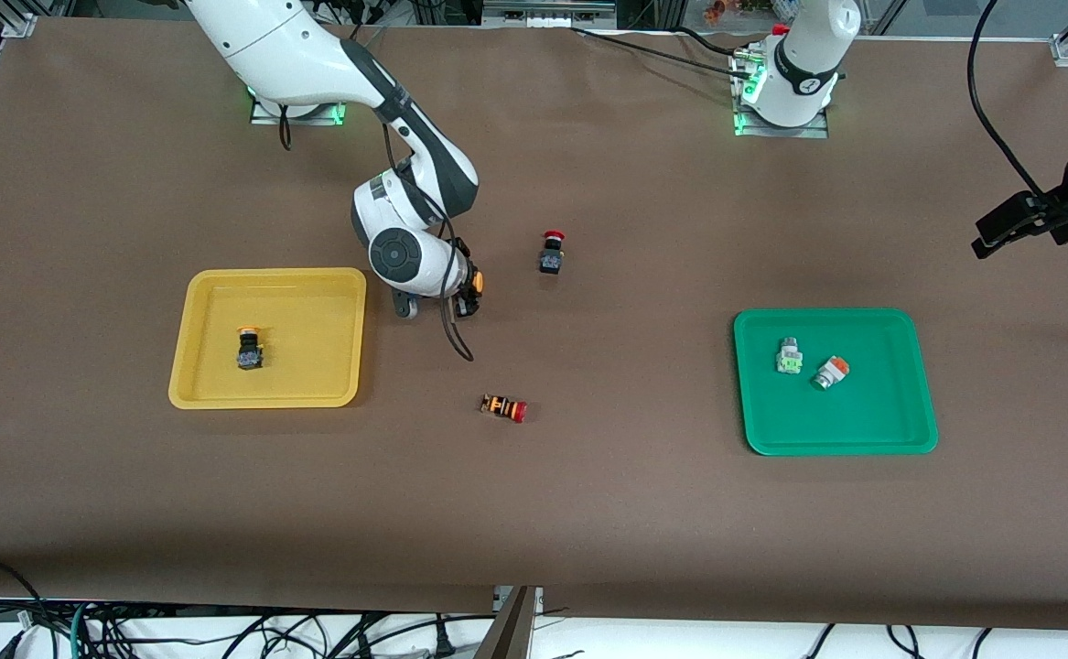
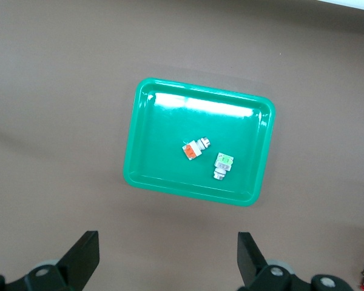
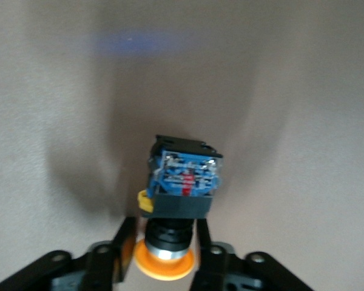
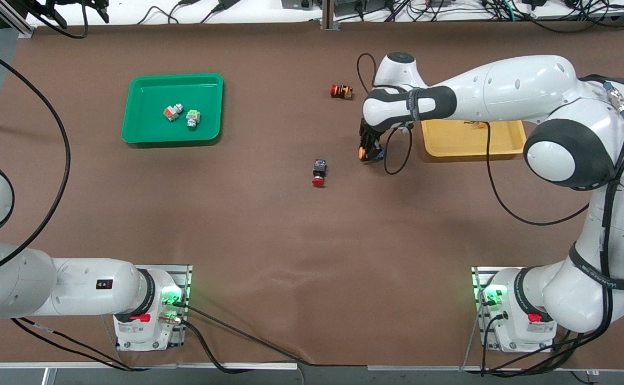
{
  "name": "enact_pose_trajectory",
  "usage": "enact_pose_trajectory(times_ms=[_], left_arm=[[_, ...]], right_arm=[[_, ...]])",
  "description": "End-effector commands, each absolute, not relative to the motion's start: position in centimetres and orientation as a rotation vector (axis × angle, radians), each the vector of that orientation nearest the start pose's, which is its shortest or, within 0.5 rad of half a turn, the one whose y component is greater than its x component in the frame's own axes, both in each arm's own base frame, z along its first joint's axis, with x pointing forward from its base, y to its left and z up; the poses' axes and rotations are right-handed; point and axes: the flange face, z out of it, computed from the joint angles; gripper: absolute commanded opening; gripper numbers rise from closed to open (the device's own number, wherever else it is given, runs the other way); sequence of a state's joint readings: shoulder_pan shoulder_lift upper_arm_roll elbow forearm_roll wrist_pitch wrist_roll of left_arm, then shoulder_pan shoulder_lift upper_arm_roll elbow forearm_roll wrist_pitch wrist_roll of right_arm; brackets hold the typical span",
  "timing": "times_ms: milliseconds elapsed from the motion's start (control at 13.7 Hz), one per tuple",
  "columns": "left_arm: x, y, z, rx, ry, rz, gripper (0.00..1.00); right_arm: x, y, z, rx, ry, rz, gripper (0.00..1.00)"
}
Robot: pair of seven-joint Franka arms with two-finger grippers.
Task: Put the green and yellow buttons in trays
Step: 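Return the left gripper to rest while the right gripper carries the blue button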
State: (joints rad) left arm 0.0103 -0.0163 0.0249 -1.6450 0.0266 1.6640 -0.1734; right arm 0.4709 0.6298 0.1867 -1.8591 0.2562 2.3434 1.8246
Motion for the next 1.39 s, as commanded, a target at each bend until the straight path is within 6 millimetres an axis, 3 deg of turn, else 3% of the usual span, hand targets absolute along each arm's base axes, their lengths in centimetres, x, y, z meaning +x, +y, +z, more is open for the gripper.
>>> enact_pose_trajectory(times_ms=[0, 146, 365, 512, 658, 1023, 1169, 1315], left_arm=[[55.2, 1.8, 60.9, -3.115, -0.33, -0.04, 1.0], [55.2, 1.8, 61.0, -3.114, -0.337, -0.042, 1.0], [55.1, 1.1, 61.1, -3.115, -0.323, -0.037, 1.0], [55.1, 0.8, 61.5, -3.112, -0.308, -0.038, 1.0], [55.0, 0.5, 61.4, -3.111, -0.298, -0.024, 1.0], [55.0, 0.3, 61.5, -3.111, -0.291, -0.024, 1.0], [55.0, 0.3, 61.6, -3.111, -0.291, -0.026, 1.0], [54.9, 0.2, 61.6, -3.112, -0.289, -0.026, 1.0]], right_arm=[[49.3, 38.1, 18.1, -2.483, 1.88, 0.48, 0.14], [50.4, 38.0, 19.6, -2.575, 1.696, 0.422, 0.11], [55.0, 34.4, 24.5, -2.671, 1.42, 0.248, 0.11], [56.5, 32.3, 26.7, -2.737, 1.235, 0.174, 0.11], [57.9, 28.7, 28.2, -2.856, 1.005, 0.155, 0.11], [59.0, 17.6, 29.5, -3.05, 0.438, 0.169, 0.11], [58.6, 14.4, 28.9, -3.072, 0.308, 0.14, 0.11], [56.9, 11.5, 26.8, -3.085, 0.197, 0.041, 0.11]])
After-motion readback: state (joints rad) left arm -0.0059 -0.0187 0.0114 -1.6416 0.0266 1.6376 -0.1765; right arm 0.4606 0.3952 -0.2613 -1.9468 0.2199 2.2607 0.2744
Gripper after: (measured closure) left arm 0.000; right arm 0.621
